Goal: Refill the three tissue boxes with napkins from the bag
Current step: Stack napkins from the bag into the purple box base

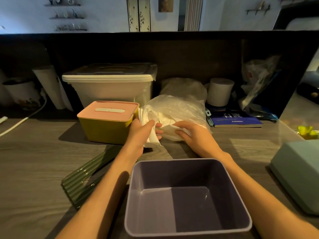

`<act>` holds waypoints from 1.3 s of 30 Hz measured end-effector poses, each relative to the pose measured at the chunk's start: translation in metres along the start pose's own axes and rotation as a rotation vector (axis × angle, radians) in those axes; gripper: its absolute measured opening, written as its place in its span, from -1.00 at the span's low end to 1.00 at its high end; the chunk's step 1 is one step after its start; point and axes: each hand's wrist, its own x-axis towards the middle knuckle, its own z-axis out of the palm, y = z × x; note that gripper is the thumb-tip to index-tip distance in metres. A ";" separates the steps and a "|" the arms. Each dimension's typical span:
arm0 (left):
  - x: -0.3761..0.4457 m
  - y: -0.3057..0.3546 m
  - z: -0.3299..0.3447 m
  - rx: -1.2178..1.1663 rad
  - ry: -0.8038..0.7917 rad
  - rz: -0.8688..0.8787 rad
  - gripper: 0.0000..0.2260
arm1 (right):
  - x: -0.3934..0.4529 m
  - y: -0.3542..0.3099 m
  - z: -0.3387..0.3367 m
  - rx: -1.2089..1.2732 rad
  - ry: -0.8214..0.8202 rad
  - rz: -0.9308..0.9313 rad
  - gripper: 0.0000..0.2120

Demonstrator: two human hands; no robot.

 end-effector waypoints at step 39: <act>-0.042 0.013 0.012 -0.382 -0.454 -0.372 -0.65 | 0.002 -0.035 -0.043 0.174 0.144 0.063 -0.41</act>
